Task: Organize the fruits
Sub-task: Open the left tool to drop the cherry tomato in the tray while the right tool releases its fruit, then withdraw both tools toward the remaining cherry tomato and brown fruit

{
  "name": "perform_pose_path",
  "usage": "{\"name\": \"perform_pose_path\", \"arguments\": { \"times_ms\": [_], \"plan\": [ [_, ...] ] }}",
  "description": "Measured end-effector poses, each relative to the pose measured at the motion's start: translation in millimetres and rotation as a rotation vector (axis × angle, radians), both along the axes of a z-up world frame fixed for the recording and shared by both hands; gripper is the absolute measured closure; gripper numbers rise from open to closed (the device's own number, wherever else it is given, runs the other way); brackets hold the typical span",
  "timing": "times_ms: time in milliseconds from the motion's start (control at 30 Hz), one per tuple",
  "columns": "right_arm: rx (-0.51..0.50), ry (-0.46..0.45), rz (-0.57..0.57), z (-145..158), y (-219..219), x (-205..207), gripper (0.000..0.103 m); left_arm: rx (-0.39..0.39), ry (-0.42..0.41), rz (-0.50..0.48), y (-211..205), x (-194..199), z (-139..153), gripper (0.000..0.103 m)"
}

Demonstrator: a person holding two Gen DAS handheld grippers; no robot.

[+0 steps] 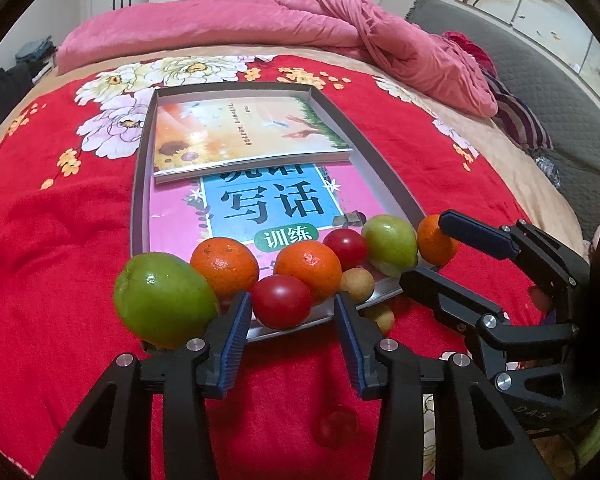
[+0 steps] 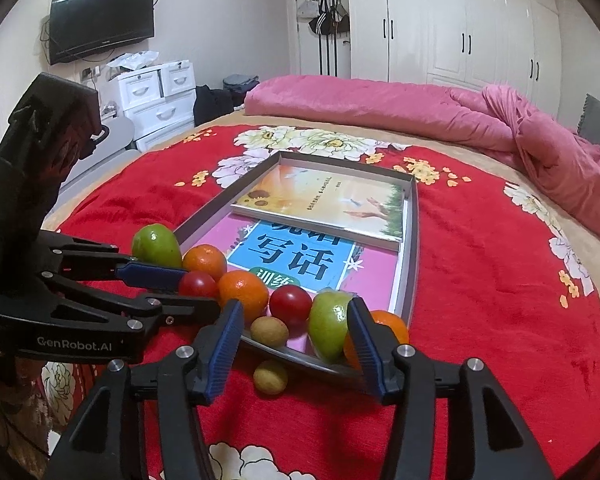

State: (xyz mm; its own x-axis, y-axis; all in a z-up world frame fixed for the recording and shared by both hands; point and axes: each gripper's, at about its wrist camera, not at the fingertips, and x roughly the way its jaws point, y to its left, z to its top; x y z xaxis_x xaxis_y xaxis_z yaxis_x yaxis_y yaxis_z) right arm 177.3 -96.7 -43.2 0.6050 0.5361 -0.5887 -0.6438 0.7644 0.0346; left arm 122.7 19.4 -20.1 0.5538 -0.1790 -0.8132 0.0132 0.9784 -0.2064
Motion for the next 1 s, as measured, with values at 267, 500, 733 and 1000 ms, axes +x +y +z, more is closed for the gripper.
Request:
{"name": "perform_pose_path", "arguments": {
  "times_ms": [267,500,733,1000],
  "plan": [
    [0.019,-0.007,-0.027,5,-7,1,0.041,0.003,-0.036,0.017,3,-5,11,0.049],
    [0.032,-0.014,-0.042,9,-12,1,0.040,-0.006,-0.065,0.035,8,-8,21,0.046],
    [0.054,-0.032,-0.056,15,-19,-2,0.035,-0.013,-0.114,0.042,9,-14,37,0.041],
    [0.068,-0.058,-0.072,24,-25,-8,0.029,0.011,-0.160,0.058,9,-24,53,0.028]
  ]
}}
